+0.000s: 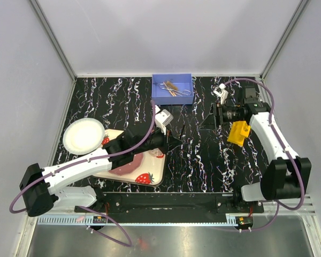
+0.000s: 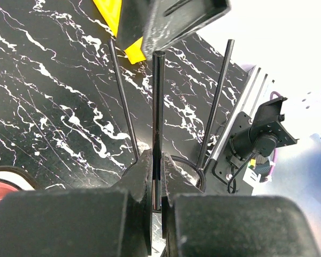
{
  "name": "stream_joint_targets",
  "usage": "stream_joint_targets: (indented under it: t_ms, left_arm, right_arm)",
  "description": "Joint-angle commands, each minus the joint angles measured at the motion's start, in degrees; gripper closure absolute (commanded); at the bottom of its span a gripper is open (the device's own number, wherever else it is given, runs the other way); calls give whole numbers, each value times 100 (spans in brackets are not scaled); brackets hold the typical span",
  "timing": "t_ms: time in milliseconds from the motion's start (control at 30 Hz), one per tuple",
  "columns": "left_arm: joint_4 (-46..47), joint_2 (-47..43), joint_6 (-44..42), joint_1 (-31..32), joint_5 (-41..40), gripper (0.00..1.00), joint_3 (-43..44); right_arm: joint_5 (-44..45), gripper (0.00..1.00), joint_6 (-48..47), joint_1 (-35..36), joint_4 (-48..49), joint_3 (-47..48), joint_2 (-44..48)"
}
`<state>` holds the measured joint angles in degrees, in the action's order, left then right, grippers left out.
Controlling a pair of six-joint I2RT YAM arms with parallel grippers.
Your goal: Organize the chemistry lab equipment
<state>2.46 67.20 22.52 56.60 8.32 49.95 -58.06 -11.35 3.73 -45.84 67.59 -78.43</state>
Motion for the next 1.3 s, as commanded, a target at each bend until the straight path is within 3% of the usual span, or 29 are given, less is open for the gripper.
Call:
stream_joint_targets:
  t_ms: [0,300,533,633,667,900,1000,1033,1067,1100,1133,1200,1267]
  left_arm:
    - [650,-295,120,-8,-76,100,23]
    - [668,-260,147,-17,12,100,76]
    - [914,-234,349,-26,3,100,23]
    - [993,-242,419,-26,21,100,-12]
    - [1002,-242,428,-26,30,100,-3]
    - [1116,-242,507,-52,65,100,-109]
    - [1029,-286,639,-122,-31,100,-153]
    - [950,-304,665,-158,-58,93,-135]
    - [845,-382,674,-254,-76,60,-118]
    - [574,-435,692,-307,-93,39,-100]
    - [406,-505,683,-377,-163,26,-39]
    - [-112,-794,569,-588,-269,1,32]
    - [-594,-1023,420,-833,-436,1,102]
  right_arm:
    - [-1031,29,713,14,567,26,-312]
    - [-1576,29,1300,23,1181,-96,-550]
    - [-1577,43,1557,277,1412,-194,-717]
    - [-1585,51,1575,374,1455,-194,-735]
    - [-1585,59,1584,374,1456,-194,-743]
    - [-1840,95,1461,418,1464,-98,-726]
    - [-1753,99,1347,410,1395,43,-612]
    - [-1535,100,1268,410,1368,122,-551]
    - [-1385,100,1206,410,1324,227,-533]
    - [-1227,100,1162,410,1272,498,-524]
    - [-877,100,988,401,1245,666,-567]
    - [-480,100,811,401,1192,1226,-664]
    - [144,100,653,401,1148,1641,-962]
